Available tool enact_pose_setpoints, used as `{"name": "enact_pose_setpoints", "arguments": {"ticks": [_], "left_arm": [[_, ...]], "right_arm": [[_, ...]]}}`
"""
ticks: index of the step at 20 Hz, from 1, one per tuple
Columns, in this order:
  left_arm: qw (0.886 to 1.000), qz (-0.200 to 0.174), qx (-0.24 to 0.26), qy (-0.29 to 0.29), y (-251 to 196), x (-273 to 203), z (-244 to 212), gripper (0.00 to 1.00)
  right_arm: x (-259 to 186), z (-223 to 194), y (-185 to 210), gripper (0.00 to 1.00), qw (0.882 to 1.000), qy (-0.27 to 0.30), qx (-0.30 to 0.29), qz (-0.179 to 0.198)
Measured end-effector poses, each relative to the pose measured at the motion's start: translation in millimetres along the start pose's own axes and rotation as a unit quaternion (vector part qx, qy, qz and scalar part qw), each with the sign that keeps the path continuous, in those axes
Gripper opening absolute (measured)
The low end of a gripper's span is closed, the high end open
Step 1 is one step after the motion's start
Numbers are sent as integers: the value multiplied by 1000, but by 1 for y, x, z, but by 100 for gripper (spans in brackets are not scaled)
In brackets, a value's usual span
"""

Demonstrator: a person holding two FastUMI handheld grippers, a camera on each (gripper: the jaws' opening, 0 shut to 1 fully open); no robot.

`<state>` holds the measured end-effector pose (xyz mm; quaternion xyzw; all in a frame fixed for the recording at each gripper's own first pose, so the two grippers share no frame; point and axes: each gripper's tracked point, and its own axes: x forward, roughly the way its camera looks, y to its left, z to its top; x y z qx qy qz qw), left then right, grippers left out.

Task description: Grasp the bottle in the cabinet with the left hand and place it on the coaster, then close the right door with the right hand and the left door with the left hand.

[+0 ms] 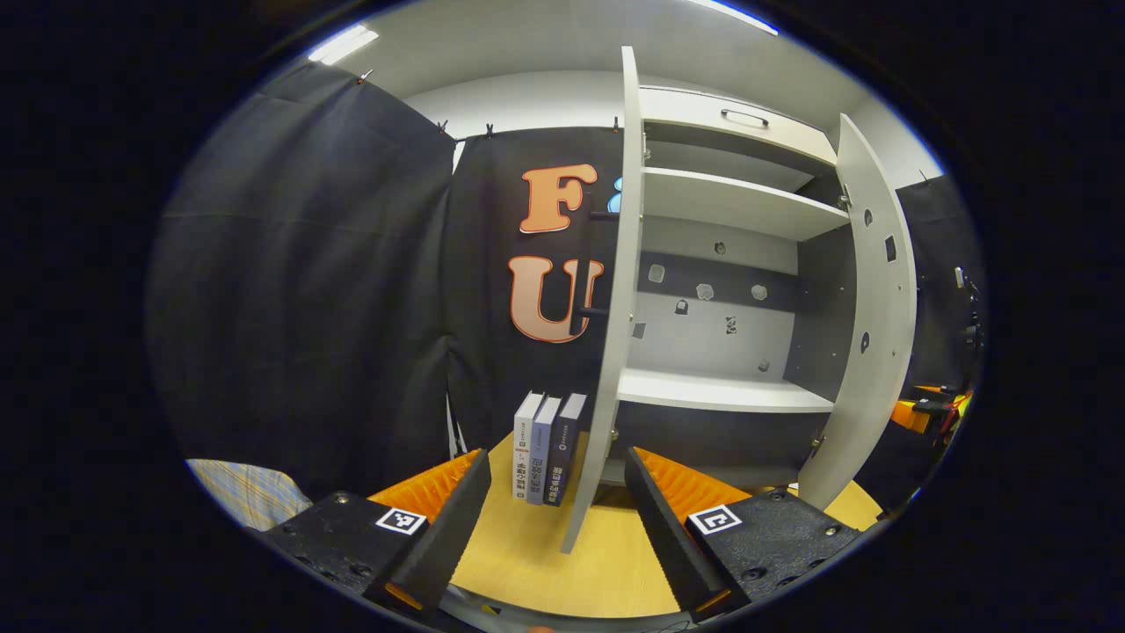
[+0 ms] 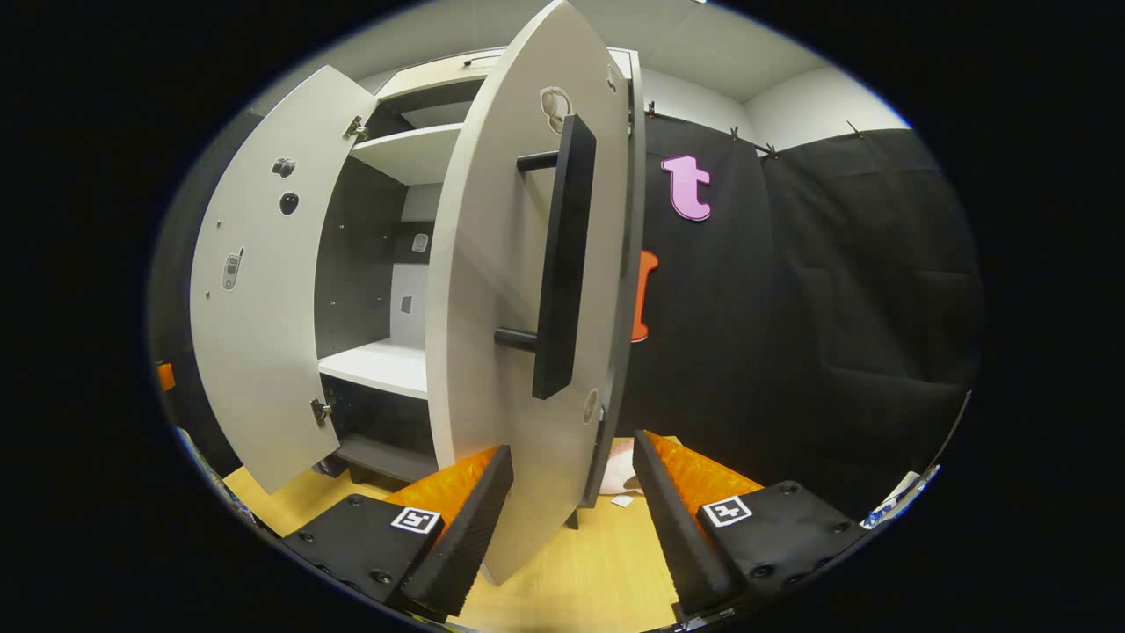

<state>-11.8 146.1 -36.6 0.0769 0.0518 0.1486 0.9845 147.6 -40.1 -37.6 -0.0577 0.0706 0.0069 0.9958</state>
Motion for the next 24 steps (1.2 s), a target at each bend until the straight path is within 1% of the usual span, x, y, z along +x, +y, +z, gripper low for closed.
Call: {"name": "enact_pose_setpoints", "arguments": {"ticks": [2,3,4,5,6,7,8,9,10,11,13,16,21,22,23,24], "left_arm": [[1000,1,7,-2,14,5,2,89],[1000,0,7,-1,20,8,0,93],[1000,-4,5,1,25,11,0,93],[1000,-7,3,2,30,13,-2,93],[1000,-8,1,3,35,16,-2,93],[1000,-9,0,2,40,18,-2,93],[1000,-10,0,2,45,21,-3,93],[1000,-12,0,2,47,24,-4,93],[1000,-16,2,3,50,27,-5,93],[1000,-20,5,5,54,30,-8,94],[1000,-26,9,10,57,37,-13,94],[999,-43,9,16,52,43,-18,94],[998,-62,8,21,43,54,-23,93],[998,-64,9,24,42,57,-25,93],[997,-65,11,28,42,60,-28,94],[997,-64,12,29,42,63,-29,94]], "right_arm": [[8,3,24,92,1000,-3,3,12],[11,4,37,85,1000,-3,4,27],[14,7,47,93,999,-4,6,35],[12,13,53,98,999,-9,8,34],[12,17,55,94,999,-15,9,28],[11,20,56,98,999,-21,11,21],[9,20,57,94,1000,-23,14,13],[6,20,55,98,1000,-24,16,5],[2,19,52,98,999,-25,19,-3],[-3,18,49,94,999,-26,21,-12],[-15,14,44,94,999,-25,22,-26],[-30,11,37,94,999,-22,19,-43],[-52,5,25,94,998,-16,12,-68],[-56,4,23,98,997,-15,11,-72],[-60,4,21,98,997,-16,12,-77],[-66,5,18,96,997,-19,15,-80]]}}
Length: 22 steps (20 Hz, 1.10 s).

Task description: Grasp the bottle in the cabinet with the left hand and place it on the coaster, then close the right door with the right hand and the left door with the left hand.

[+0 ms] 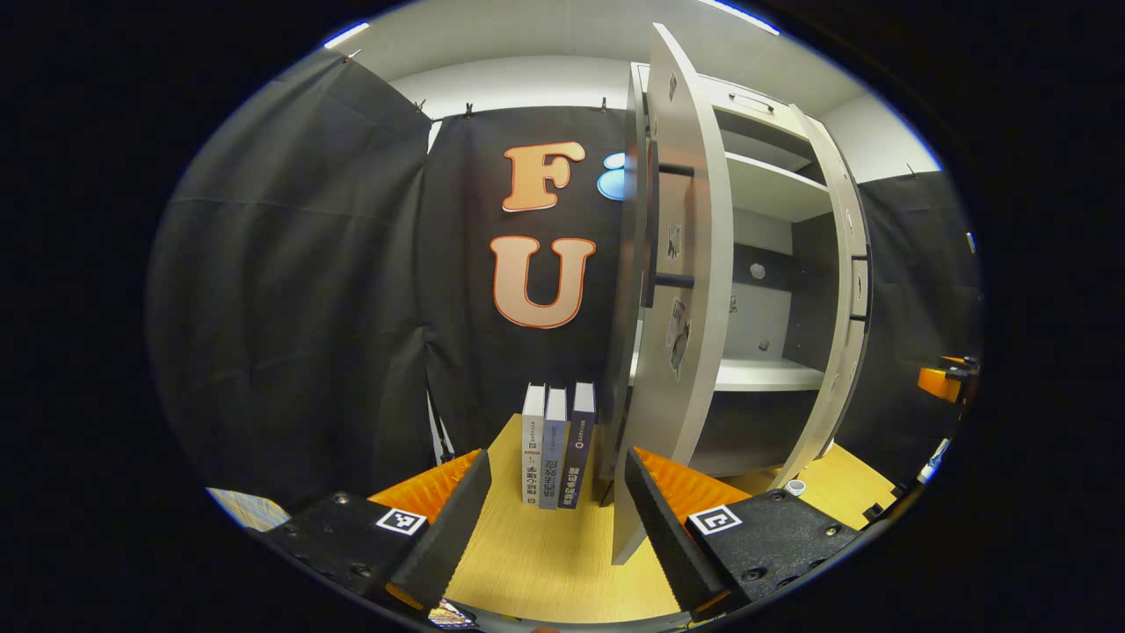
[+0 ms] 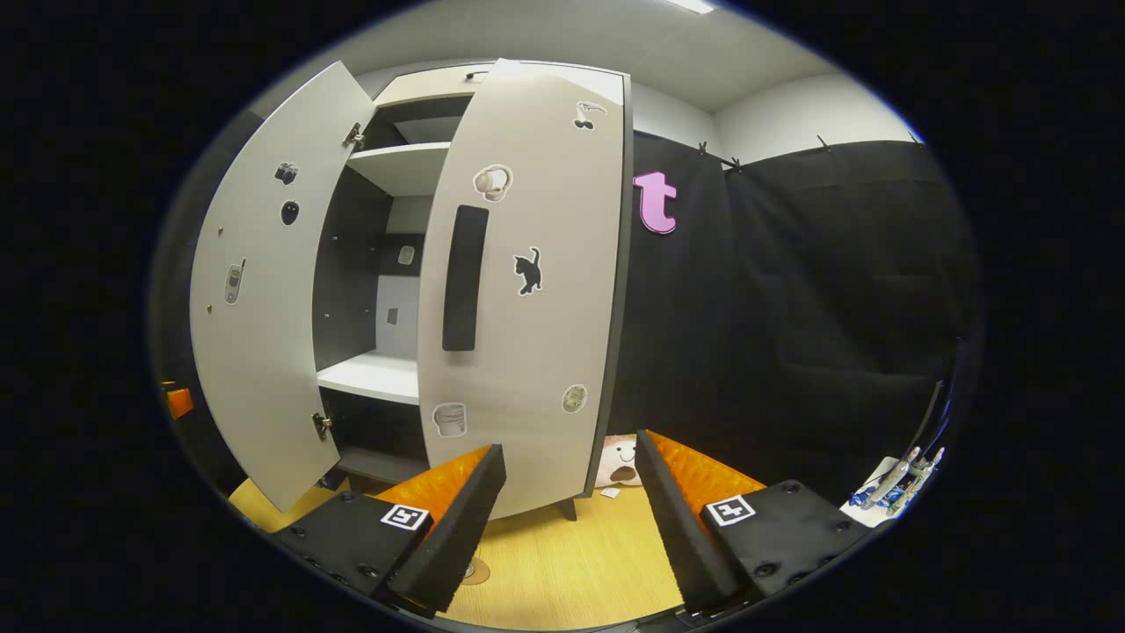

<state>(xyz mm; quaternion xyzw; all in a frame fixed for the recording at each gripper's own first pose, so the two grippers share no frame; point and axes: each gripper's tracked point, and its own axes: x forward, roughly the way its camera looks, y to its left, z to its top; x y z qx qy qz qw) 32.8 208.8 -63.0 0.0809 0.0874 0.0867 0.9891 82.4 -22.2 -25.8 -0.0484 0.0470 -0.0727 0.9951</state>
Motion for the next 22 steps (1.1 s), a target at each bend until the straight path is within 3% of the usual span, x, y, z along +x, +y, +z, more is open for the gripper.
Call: {"name": "enact_pose_setpoints", "arguments": {"ticks": [6,8,12,13,14,15,18,19,20,21,22], "left_arm": [[1000,-6,18,-6,-3,20,7,93],[1000,-12,20,-7,-8,28,8,89],[999,-27,24,-9,-24,38,9,94],[999,-21,27,-11,-24,42,11,89],[999,-13,34,-14,-22,43,13,92],[999,-6,34,-14,-21,46,14,94],[999,-6,31,-11,-25,46,13,89],[999,-5,35,-11,-25,45,14,93],[999,-3,37,-12,-27,45,15,89],[999,-1,36,-11,-28,44,14,92],[999,0,33,-9,-30,44,13,92]], "right_arm": [[-30,-6,-29,98,1000,3,7,-30],[-37,-7,-37,94,999,3,7,-38],[-47,-6,-51,94,999,1,8,-50],[-49,-6,-54,94,999,1,8,-52],[-51,-7,-56,94,999,2,8,-54],[-52,-8,-58,94,999,2,9,-53],[-48,-10,-59,94,999,4,11,-46],[-45,-11,-60,94,999,6,8,-43],[-41,-10,-59,94,999,8,5,-38],[-37,-10,-58,98,999,9,3,-34],[-33,-10,-57,94,1000,9,2,-29]]}}
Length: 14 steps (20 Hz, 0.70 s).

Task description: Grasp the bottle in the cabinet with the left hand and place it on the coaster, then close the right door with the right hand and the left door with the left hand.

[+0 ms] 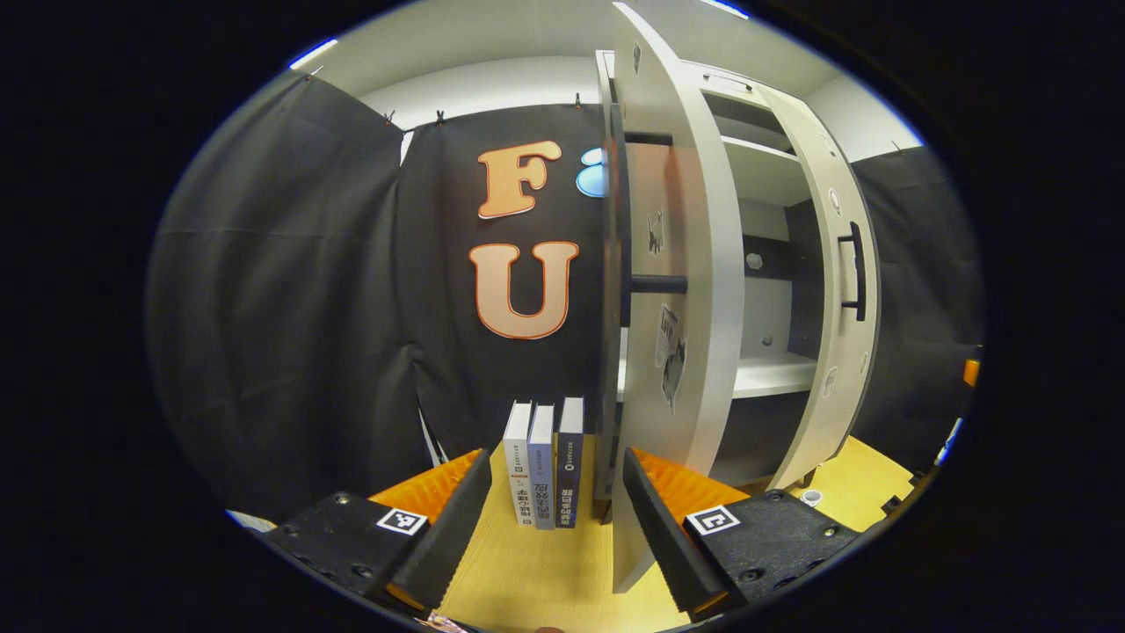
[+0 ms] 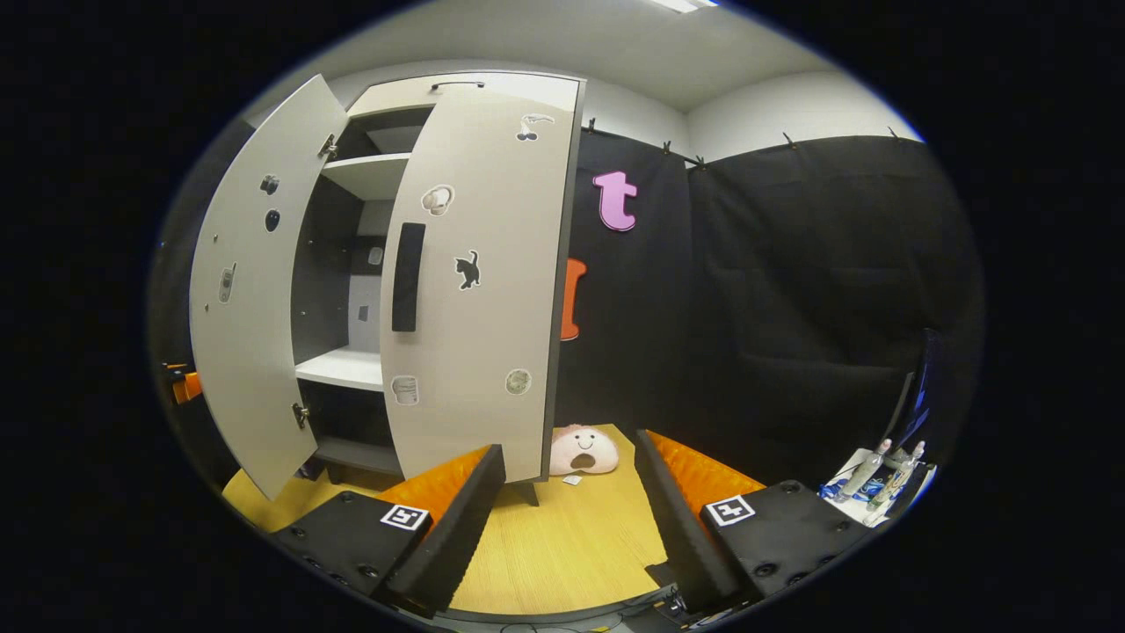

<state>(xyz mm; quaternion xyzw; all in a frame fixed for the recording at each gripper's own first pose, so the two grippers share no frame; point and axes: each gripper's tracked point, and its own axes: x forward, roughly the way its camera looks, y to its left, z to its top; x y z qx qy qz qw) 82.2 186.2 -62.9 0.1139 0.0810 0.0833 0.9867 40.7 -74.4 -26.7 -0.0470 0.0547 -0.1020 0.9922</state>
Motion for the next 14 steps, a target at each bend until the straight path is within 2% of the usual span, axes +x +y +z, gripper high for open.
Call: {"name": "enact_pose_setpoints", "arguments": {"ticks": [1,2,3,4,5,6,8,9,14], "left_arm": [[1000,1,-5,2,-2,-1,-1,92],[1000,1,-9,4,-4,-1,-1,88],[1000,0,-9,5,-8,-1,0,96],[1000,-2,-7,5,-13,-1,0,92],[1000,-7,-6,6,-19,-1,0,96],[1000,-14,-6,7,-27,-1,0,87],[999,-30,-6,8,-45,1,0,87],[999,-38,-4,8,-53,3,0,92],[998,-60,1,10,-89,15,2,92]], "right_arm": [[4,1,1,98,1000,0,-1,4],[8,2,1,98,1000,0,-3,7],[12,3,1,98,1000,0,-5,11],[16,2,1,94,1000,1,-6,15],[19,2,2,98,1000,2,-6,18],[22,3,1,98,1000,2,-6,22],[27,3,-2,98,1000,2,-5,25],[31,2,-4,98,1000,2,-5,26],[38,0,-27,98,1000,3,6,17]]}}
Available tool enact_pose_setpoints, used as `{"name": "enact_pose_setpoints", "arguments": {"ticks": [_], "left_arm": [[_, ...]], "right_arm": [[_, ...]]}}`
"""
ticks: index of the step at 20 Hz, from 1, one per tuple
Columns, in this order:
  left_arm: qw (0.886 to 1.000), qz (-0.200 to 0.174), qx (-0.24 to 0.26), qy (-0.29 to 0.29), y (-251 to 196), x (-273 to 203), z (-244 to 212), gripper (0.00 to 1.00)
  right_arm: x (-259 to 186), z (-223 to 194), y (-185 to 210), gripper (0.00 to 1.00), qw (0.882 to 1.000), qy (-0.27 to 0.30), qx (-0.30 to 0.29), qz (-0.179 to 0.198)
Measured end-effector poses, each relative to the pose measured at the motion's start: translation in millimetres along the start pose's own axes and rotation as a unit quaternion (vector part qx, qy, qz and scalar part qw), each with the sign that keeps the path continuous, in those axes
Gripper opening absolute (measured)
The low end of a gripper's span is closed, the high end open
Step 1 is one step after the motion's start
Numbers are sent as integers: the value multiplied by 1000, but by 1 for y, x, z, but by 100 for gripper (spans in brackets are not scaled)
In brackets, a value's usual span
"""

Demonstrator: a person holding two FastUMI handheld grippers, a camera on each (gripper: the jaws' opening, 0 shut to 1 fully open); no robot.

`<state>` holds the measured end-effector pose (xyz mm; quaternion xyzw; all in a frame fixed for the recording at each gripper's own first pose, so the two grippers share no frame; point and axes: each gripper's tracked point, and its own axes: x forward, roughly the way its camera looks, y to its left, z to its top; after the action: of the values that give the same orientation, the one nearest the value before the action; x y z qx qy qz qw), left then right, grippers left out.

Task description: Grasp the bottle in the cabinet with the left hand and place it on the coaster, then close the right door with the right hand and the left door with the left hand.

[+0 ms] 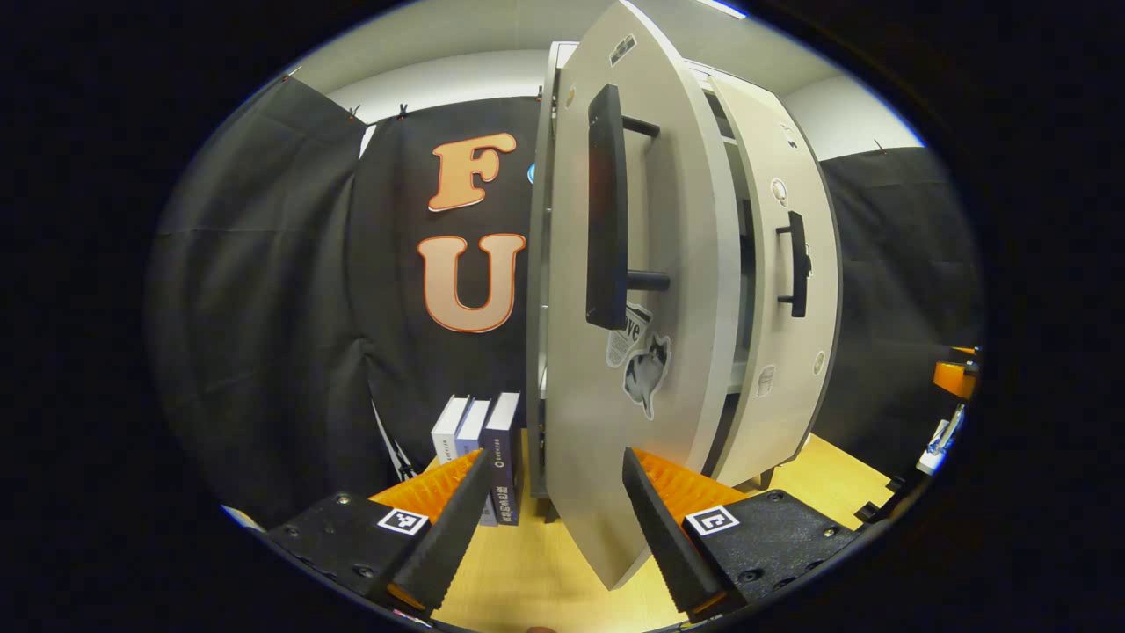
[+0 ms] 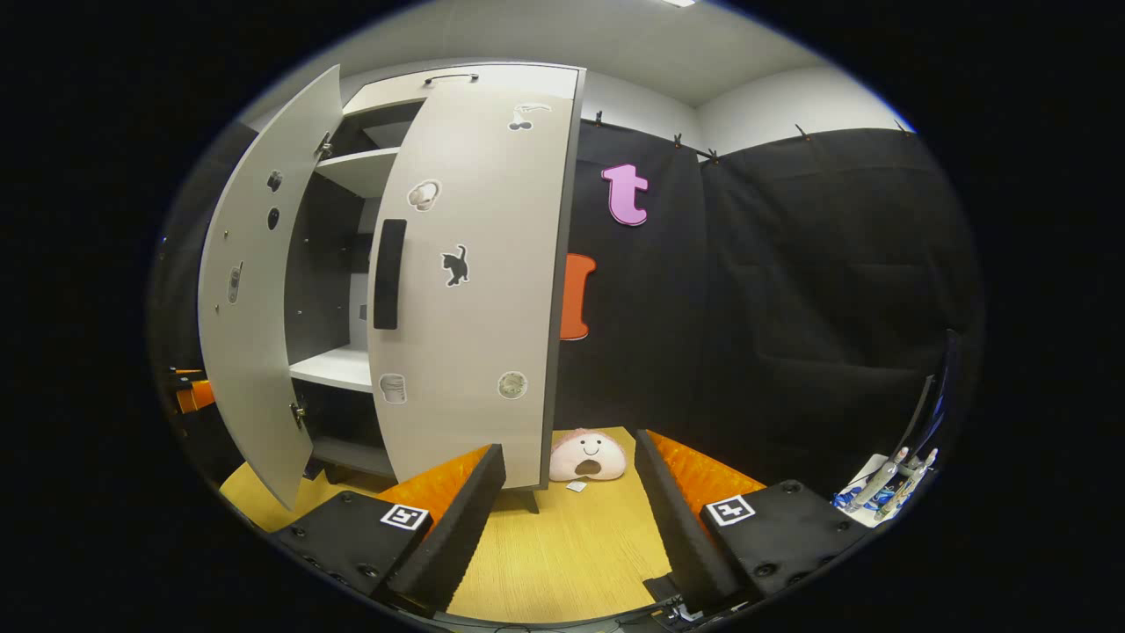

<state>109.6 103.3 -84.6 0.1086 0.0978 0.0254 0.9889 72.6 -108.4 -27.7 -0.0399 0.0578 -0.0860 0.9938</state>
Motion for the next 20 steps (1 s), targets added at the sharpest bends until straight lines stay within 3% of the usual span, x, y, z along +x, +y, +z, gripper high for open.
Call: {"name": "enact_pose_setpoints", "arguments": {"ticks": [1,2,3,5,7,9,10,11,15,20], "left_arm": [[1000,1,2,0,-4,4,1,87],[1000,4,2,-2,-9,9,5,92],[1000,8,1,-3,-12,14,6,92],[1000,5,0,-4,-24,25,9,92],[1000,-4,5,-3,-40,34,11,92],[1000,-24,6,-3,-63,45,12,88],[999,-41,4,-2,-80,50,13,96],[998,-56,4,-3,-96,56,16,96],[997,-72,24,-5,-140,66,27,93],[998,-62,17,-7,-151,55,32,90]], "right_arm": [[1,0,-6,94,1000,0,2,-3],[2,-2,-12,94,1000,0,4,-6],[3,-3,-18,98,1000,0,5,-8],[5,-4,-30,94,1000,2,9,-14],[7,-7,-42,98,1000,4,11,-20],[10,-9,-55,94,1000,7,13,-26],[12,-10,-61,94,999,9,14,-29],[12,-10,-68,98,999,9,15,-33],[12,-10,-91,98,999,10,16,-40],[21,-6,-105,98,1000,6,15,-25]]}}
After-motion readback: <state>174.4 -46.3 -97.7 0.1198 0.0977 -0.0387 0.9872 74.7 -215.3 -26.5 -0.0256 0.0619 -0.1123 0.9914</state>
